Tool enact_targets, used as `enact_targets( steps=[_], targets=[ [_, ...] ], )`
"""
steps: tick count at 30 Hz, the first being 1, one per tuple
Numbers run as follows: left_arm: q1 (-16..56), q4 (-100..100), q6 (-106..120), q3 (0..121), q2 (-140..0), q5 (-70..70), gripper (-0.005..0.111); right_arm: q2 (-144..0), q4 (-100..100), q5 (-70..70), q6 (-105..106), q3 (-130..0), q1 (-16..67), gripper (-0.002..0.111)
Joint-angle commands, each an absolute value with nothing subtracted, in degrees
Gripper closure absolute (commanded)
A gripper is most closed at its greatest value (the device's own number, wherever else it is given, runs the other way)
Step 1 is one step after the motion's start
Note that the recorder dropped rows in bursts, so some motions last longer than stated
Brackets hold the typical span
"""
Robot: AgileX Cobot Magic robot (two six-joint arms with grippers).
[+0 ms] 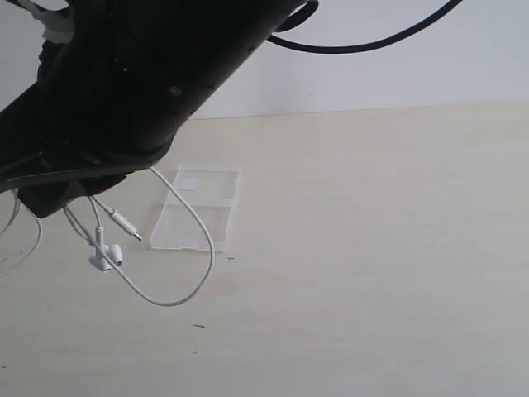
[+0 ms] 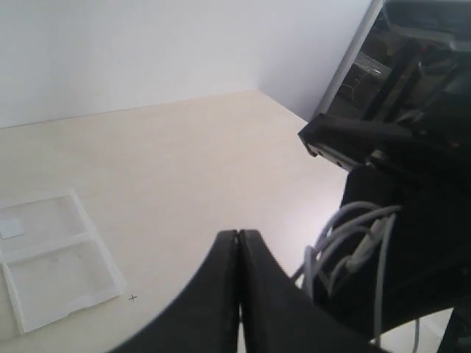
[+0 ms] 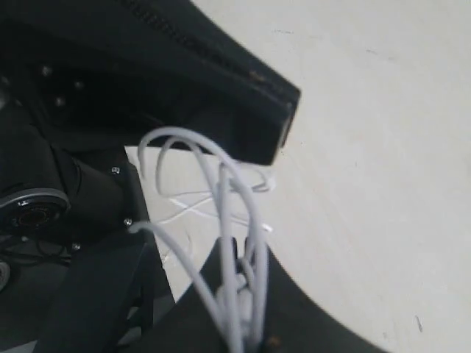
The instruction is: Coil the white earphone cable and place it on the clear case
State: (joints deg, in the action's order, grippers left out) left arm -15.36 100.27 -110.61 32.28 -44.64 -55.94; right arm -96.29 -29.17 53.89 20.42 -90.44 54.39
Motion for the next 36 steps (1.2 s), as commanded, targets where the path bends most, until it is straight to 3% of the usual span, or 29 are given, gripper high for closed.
enact_targets(
  steps=[1, 21, 30, 32, 35, 36],
  targets=[
    [-15.4, 99.95, -109.87, 31.22, -44.72, -55.42, 0.107, -96.2, -31.61, 51.16, 20.2, -90.85, 54.18, 0.108],
    [-15.4, 99.95, -109.22, 30.69, -44.72, -50.4, 0.107, -96.08, -32.72, 48.7, 19.39, -90.85, 54.18, 0.108],
    [-15.4, 99.95, -109.69, 30.69, -44.72, -47.95, 0.104, -95.83, -20.69, 50.92, 11.54, -90.85, 54.18, 0.108],
    [-15.4, 99.95, -109.83, 30.69, -44.72, -47.95, 0.092, -95.83, -20.11, 50.86, 10.96, -90.85, 54.18, 0.108],
    [-15.4, 99.95, -110.36, 30.69, -44.61, -47.71, 0.059, -95.83, -12.28, 51.58, 5.89, -90.85, 54.18, 0.108],
    [-15.4, 99.95, -110.5, 30.69, -44.25, -47.71, 0.054, -95.94, -7.59, 52.76, 3.05, -90.85, 54.07, 0.108]
  ],
)
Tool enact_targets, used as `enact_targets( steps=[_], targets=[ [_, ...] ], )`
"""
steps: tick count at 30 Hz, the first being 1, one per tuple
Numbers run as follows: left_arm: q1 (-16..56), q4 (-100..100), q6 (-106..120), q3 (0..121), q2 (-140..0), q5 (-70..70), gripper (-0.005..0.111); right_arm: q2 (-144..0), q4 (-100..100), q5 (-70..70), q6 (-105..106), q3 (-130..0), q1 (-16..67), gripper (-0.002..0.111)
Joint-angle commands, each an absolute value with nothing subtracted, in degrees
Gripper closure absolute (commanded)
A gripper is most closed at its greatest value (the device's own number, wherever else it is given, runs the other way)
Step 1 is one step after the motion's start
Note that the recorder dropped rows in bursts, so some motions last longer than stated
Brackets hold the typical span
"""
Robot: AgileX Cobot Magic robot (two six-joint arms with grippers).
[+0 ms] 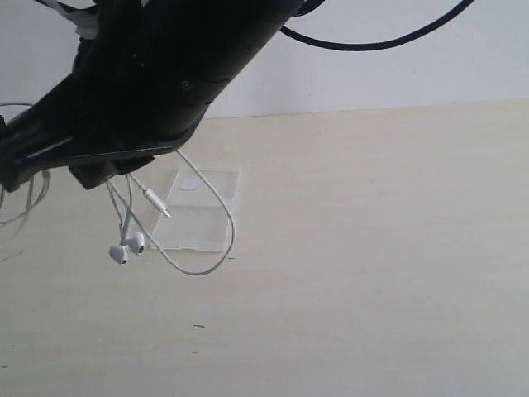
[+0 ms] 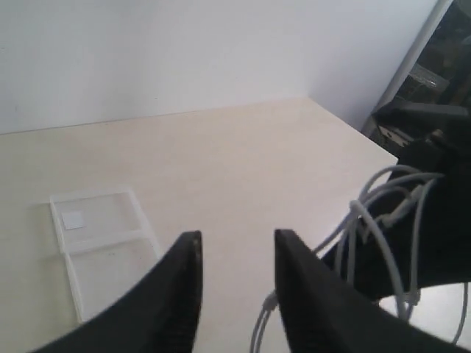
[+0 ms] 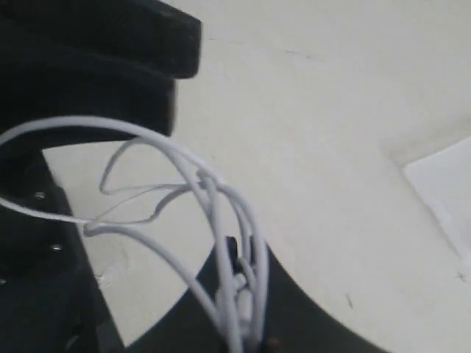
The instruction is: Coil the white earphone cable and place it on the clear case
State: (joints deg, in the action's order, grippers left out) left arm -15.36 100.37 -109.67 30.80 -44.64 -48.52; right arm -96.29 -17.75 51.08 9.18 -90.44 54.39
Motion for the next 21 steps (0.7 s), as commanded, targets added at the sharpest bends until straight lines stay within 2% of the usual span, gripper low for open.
enact_targets(
  steps=[1, 10, 15, 21],
  targets=[
    [-15.4, 99.95, -110.5, 30.69, -44.03, -47.38, 0.053, -96.06, -5.29, 53.5, 1.61, -90.85, 53.87, 0.108],
    [-15.4, 99.95, -112.64, 30.69, -40.25, -48.18, 0.054, -108.19, 20.68, 62.87, -5.81, -92.86, 52.83, 0.108],
    [-15.4, 99.95, -112.64, 30.69, -39.76, -48.4, 0.054, -114.8, 25.24, 69.37, -3.83, -98.49, 52.67, 0.108],
    [-15.4, 99.95, -112.78, 30.69, -39.76, -48.78, 0.054, -121.25, 28.64, 69.96, 1.86, -107.74, 52.67, 0.108]
  ],
)
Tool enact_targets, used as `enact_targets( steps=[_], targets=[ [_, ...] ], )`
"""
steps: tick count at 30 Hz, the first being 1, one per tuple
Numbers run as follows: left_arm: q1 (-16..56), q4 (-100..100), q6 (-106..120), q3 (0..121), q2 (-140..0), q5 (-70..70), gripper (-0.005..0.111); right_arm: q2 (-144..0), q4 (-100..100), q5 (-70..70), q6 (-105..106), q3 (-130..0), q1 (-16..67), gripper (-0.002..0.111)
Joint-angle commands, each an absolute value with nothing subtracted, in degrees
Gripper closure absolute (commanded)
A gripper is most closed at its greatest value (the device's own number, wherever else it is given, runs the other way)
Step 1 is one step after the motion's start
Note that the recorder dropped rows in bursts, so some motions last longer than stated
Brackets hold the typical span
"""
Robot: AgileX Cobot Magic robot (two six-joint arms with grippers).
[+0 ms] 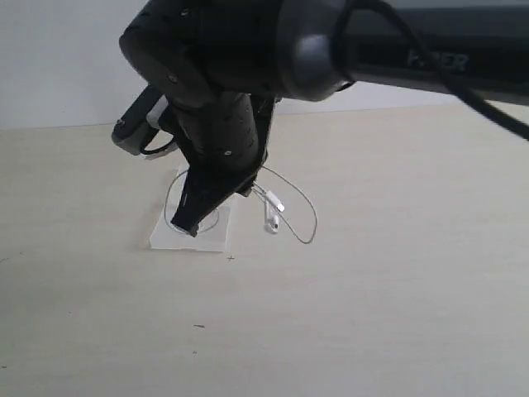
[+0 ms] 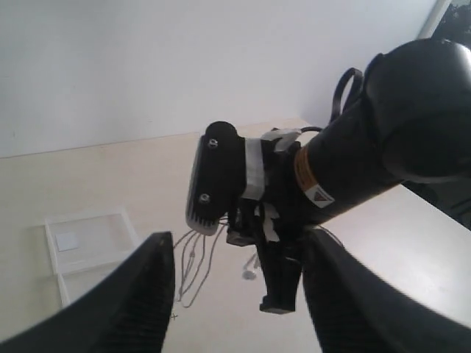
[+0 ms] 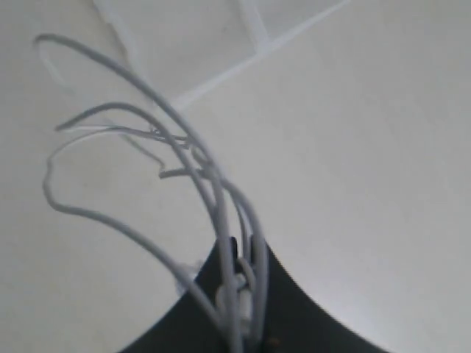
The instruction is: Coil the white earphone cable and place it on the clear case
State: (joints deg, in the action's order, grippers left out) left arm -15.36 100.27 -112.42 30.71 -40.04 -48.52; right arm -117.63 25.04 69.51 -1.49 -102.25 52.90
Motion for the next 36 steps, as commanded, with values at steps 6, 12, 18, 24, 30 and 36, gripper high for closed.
enact_targets(
  steps=[6, 12, 18, 24, 30, 36],
  targets=[
    [-15.4, 99.95, -112.78, 30.69, -39.76, -49.42, 0.054, -127.5, 30.58, 69.96, 4.61, -114.92, 52.54, 0.108],
    [-15.4, 99.95, -112.78, 30.69, -39.76, -50.05, 0.054, -131.14, 29.14, 69.96, 4.3, -117.67, 50.82, 0.108],
    [-15.4, 99.95, -112.78, 30.69, -39.76, -50.05, 0.054, -131.04, 20.71, 60.54, -1.23, -117.67, 49.81, 0.108],
    [-15.4, 99.95, -112.67, 30.69, -39.76, -48.37, 0.054, -130.24, 3.59, 49.91, -1.66, -117.67, 47.13, 0.108],
    [-15.4, 99.95, -112.67, 29.45, -39.76, -45.94, 0.054, -130.08, -16.55, 42.71, 1.62, -117.67, 43.76, 0.108],
    [-15.4, 99.95, -112.57, 27.19, -39.76, -42.82, 0.054, -130.08, -33.09, 40.91, 7.42, -117.42, 40.3, 0.108]
  ],
)
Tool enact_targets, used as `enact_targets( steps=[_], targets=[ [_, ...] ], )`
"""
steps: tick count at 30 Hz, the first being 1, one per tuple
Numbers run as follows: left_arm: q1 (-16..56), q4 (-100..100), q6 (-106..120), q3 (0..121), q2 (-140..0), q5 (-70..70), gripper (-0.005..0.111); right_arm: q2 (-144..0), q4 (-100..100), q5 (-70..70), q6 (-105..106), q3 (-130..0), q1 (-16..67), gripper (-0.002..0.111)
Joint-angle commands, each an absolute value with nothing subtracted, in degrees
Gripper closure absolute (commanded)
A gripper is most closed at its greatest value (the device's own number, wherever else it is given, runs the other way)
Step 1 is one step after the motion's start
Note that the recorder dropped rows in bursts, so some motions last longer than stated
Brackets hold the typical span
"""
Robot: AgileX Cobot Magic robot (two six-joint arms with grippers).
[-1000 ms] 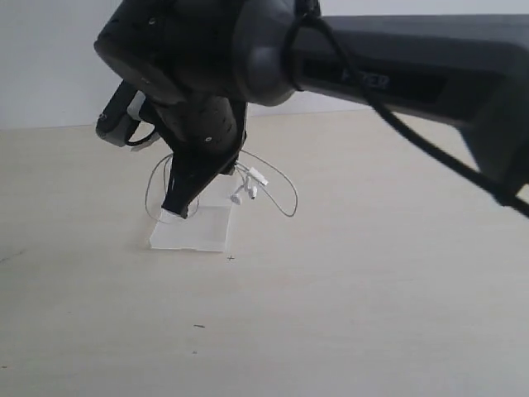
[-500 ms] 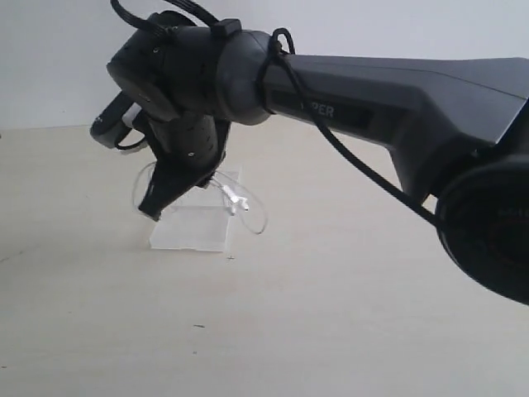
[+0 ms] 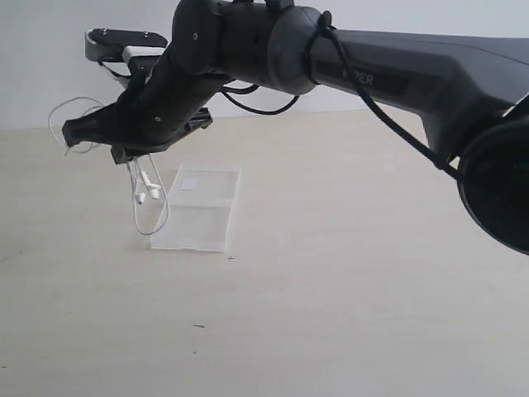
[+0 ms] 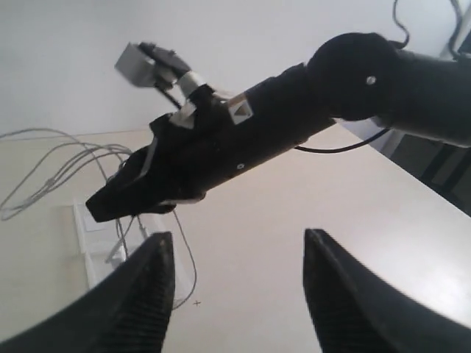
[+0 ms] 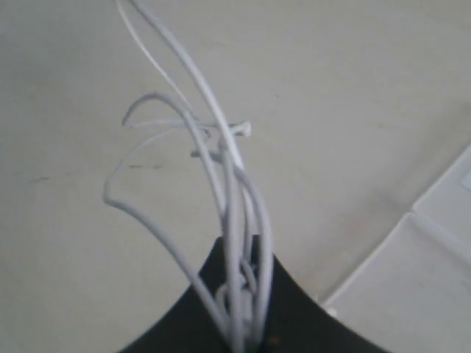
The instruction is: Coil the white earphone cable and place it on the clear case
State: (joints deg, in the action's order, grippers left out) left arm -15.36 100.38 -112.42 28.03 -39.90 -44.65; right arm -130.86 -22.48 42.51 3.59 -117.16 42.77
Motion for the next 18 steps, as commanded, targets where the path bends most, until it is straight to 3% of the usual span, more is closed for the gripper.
enact_targets(
  steps=[1, 11, 18],
  targets=[
    [-15.4, 99.95, -112.57, 27.21, -39.76, -42.82, 0.054, -130.08, -35.45, 41.23, 8.49, -117.42, 39.64, 0.108],
    [-15.4, 99.95, -112.57, 27.21, -39.76, -42.82, 0.054, -132.22, -37.37, 40.09, 12.29, -117.42, 37.98, 0.108],
    [-15.4, 99.95, -112.57, 27.21, -39.76, -42.82, 0.054, -135.95, -28.39, 40.4, 10.76, -117.42, 37.98, 0.108]
  ],
)
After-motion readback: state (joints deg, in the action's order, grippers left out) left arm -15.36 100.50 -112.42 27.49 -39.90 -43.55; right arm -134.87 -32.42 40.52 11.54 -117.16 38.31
